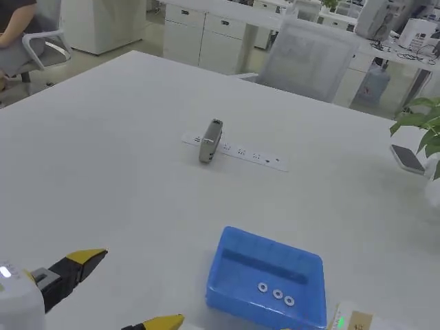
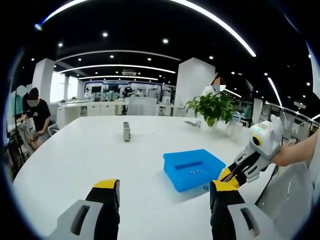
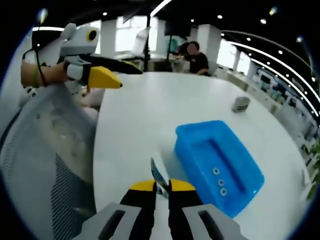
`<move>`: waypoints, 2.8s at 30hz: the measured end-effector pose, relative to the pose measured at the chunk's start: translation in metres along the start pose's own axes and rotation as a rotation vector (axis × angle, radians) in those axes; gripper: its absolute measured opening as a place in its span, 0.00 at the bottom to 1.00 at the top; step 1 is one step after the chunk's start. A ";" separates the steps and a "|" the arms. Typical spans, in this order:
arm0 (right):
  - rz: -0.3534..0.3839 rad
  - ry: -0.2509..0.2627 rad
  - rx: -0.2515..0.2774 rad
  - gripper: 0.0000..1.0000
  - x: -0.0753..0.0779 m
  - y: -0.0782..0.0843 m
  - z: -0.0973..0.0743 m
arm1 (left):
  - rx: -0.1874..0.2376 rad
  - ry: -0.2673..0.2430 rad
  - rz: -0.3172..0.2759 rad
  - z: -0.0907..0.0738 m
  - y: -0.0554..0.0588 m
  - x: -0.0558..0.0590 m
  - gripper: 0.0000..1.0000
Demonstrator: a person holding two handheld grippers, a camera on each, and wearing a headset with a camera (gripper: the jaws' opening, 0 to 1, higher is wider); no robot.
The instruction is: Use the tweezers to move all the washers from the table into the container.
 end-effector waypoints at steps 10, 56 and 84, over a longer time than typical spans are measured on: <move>-0.060 0.006 -0.009 0.04 0.000 -0.001 0.002 | -0.002 0.002 0.003 0.000 0.000 0.000 0.74; 0.314 0.014 0.038 0.04 0.078 -0.049 0.029 | -0.026 0.080 0.009 0.004 0.004 0.009 0.74; 0.406 -0.013 -0.035 0.03 0.085 -0.039 0.046 | -0.043 0.050 0.002 0.004 0.006 0.005 0.73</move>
Point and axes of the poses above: the centre of the closed fingertips' face, and the gripper's own axes: z roughly forward along the fingers, x roughly to its right, y roughly out of its underside, the point moved 5 cm from there along -z, roughly backward along the fingers, and after that the axes turned 7 degrees about y, right-handed, at the moved point
